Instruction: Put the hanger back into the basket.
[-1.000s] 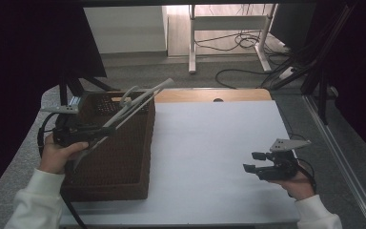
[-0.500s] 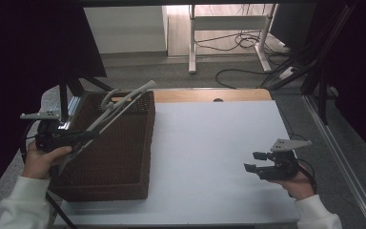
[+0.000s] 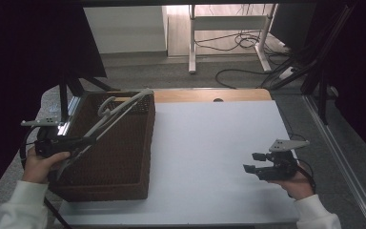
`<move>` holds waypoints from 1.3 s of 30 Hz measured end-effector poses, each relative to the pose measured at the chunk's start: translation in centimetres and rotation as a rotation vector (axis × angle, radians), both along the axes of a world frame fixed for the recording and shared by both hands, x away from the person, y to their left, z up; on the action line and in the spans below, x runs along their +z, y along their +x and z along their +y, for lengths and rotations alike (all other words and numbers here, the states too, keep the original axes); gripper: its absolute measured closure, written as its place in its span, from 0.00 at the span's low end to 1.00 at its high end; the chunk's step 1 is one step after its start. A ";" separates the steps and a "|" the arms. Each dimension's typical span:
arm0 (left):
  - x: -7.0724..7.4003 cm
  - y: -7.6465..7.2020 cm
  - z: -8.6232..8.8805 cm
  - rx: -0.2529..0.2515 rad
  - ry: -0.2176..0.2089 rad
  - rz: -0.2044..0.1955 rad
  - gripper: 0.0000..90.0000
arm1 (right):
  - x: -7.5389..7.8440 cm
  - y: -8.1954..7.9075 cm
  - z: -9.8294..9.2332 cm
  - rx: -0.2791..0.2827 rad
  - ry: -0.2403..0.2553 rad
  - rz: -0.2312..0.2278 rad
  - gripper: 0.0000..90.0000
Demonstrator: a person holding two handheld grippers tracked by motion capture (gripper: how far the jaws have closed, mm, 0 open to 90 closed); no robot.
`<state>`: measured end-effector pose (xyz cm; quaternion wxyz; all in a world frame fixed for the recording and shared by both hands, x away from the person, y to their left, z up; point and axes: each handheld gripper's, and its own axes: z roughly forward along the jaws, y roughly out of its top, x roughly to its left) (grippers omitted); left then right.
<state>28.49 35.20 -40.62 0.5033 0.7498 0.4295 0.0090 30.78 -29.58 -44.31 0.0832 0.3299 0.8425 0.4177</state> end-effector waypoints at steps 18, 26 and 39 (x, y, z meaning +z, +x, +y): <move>-2.3 0.9 0.1 0.018 0.007 0.083 0.83 | -0.1 0.1 -0.1 -0.002 -0.004 0.004 0.41; -3.7 1.5 -1.8 0.060 0.201 0.171 0.28 | -0.2 0.1 0.0 0.000 -0.005 0.004 0.41; -2.6 1.0 -2.7 0.051 0.223 0.108 0.16 | -0.2 0.0 -0.2 -0.002 -0.004 0.004 0.41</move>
